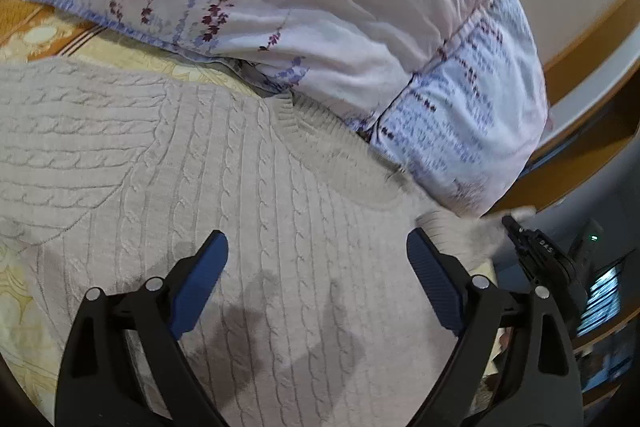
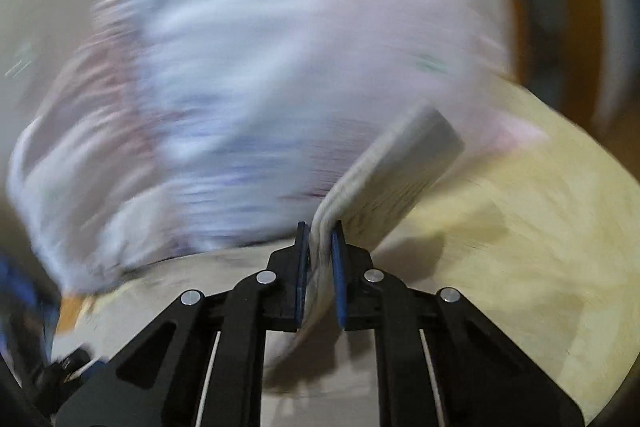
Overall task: Fold small clothes
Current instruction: 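Fold the held sleeve across the sweater body with the right gripper, then release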
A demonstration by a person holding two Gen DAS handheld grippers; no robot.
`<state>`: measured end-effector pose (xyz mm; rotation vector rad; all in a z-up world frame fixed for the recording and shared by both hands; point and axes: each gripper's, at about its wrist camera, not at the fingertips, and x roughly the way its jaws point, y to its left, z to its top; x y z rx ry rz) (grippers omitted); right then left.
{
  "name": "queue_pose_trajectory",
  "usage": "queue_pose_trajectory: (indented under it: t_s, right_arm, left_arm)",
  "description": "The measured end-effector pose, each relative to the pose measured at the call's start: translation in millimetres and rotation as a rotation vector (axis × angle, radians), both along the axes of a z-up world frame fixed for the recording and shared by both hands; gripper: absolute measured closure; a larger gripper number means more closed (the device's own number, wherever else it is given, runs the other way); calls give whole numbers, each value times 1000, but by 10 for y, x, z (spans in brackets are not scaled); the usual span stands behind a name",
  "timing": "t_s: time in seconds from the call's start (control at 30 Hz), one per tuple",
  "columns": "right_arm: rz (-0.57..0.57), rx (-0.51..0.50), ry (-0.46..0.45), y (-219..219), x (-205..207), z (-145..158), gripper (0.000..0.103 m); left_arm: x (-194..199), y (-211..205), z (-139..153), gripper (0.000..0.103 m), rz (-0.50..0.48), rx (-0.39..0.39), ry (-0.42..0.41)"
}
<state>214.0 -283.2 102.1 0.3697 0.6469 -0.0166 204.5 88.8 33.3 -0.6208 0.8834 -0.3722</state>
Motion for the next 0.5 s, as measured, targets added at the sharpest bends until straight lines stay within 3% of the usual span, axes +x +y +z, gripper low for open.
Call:
queue_pose_trajectory:
  t_s: [0.07, 0.13, 0.2, 0.3, 0.5]
  right_arm:
    - [229, 20, 9, 517, 69, 59, 90]
    - [417, 60, 84, 935, 86, -31, 80]
    - [488, 61, 130, 1130, 11, -129, 61]
    - [434, 99, 119, 938, -118, -168, 49]
    - [94, 361, 228, -289, -434, -401, 49]
  left_arm:
    - [0, 44, -14, 13, 9, -42, 5]
    - [17, 66, -60, 14, 16, -85, 28]
    - [37, 60, -130, 18, 15, -117, 66]
    - [56, 22, -206, 24, 4, -141, 103]
    - [137, -29, -311, 37, 25, -164, 156]
